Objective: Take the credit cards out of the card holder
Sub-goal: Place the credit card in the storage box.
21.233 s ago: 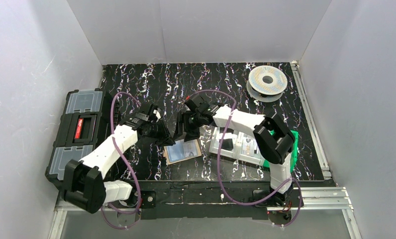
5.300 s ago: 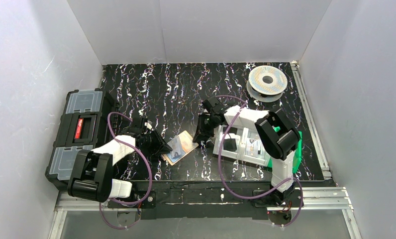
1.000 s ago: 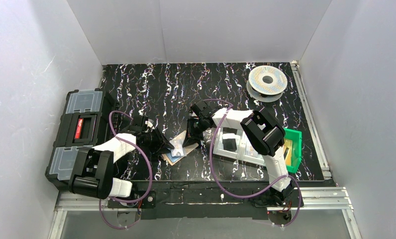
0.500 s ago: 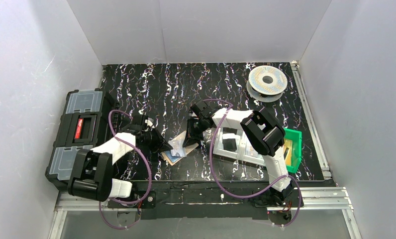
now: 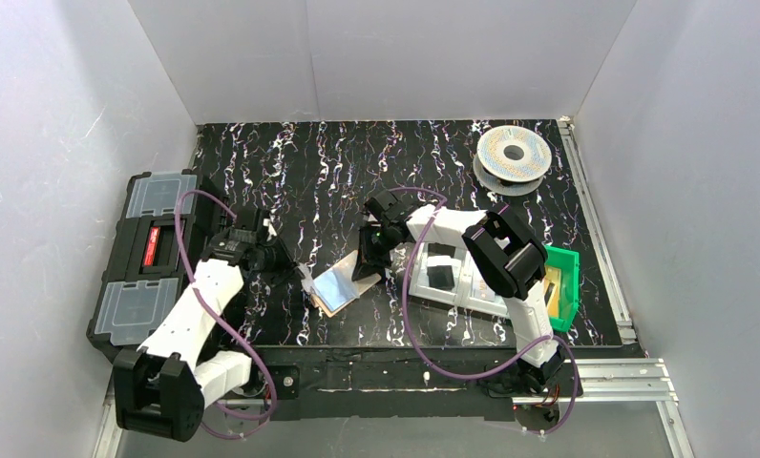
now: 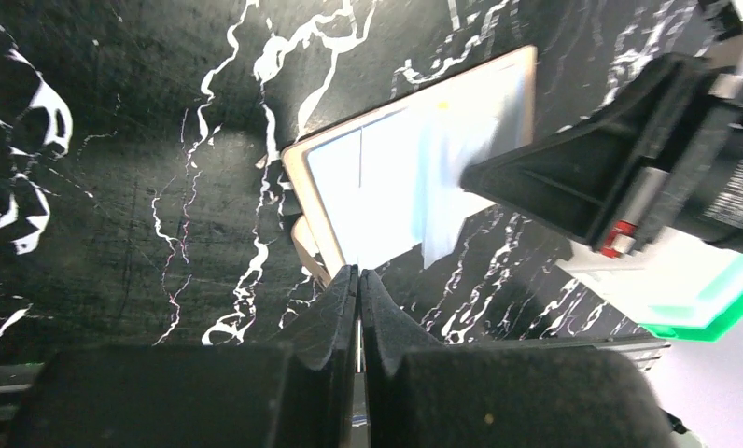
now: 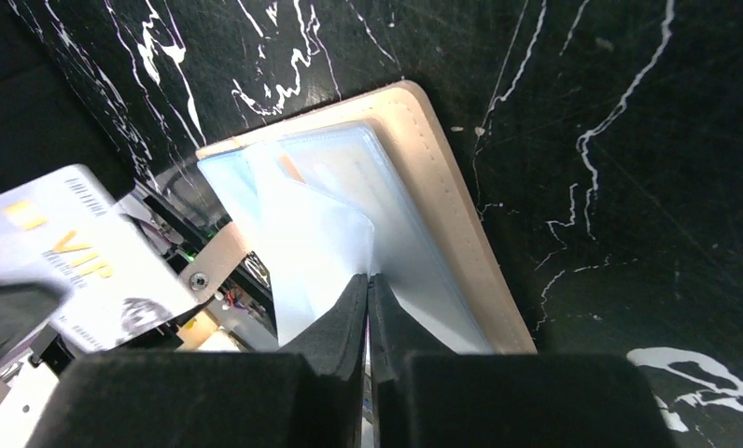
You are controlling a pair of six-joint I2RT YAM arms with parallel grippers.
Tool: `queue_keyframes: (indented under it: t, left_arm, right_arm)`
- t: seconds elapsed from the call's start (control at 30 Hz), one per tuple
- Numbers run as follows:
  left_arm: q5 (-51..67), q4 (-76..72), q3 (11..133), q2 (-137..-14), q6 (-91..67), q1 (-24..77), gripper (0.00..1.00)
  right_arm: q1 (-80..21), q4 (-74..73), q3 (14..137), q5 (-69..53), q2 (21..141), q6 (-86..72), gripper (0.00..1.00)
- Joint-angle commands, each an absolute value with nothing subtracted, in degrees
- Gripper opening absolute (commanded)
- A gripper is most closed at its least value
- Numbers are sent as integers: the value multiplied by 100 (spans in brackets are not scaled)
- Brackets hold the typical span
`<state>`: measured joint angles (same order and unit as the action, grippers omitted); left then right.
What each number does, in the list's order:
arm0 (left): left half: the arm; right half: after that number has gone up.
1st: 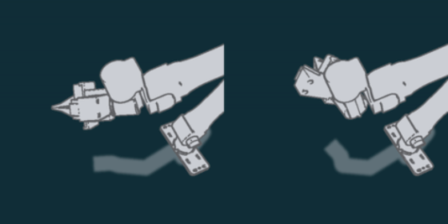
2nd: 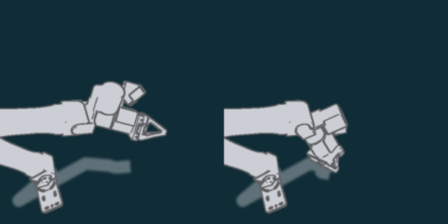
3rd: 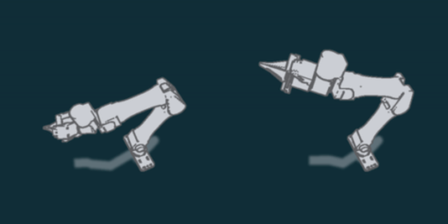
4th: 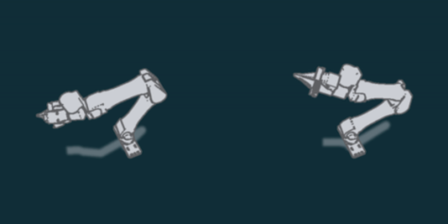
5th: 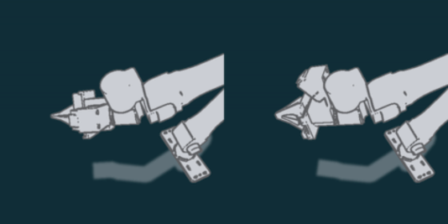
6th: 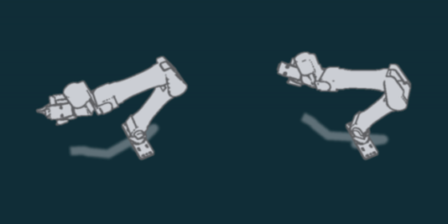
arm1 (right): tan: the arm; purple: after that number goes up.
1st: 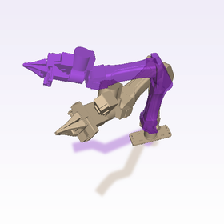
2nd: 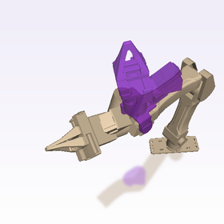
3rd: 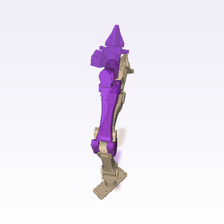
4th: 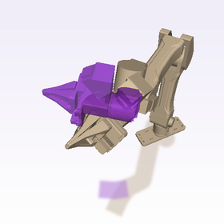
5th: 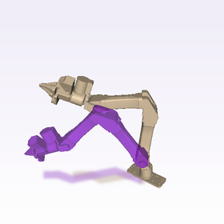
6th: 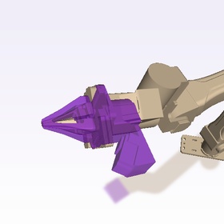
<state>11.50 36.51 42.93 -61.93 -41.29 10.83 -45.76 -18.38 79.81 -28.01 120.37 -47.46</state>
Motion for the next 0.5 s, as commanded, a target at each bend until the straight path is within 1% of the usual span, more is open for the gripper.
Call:
queue_keyframes:
  t: [0.0, 0.1, 0.2, 0.27, 0.47]
  left_arm:
    - [701, 4451, 4979, -5913, -3862, 1066, 0]
    - [735, 4605, 5237, -5924, -3824, 1066, 0]
    - [812, 4619, 5362, -5931, -3827, 1059, 0]
    - [862, 4630, 5440, -5963, -3831, 1065, 0]
    - [863, 4739, 5712, -6014, -3816, 1068, 0]
  right_arm:
    - [-4580, -2056, 8270, -2735, 11677, -4536, 15]
    - [-4647, -1944, 8297, -2874, 11580, -4568, 29]
    - [-4726, -1751, 8297, -3091, 11544, -4653, 40]
    - [-4758, -1601, 8303, -3228, 11554, -4741, 43]
    - [-4905, -1624, 8466, -3264, 11568, -4737, 45]
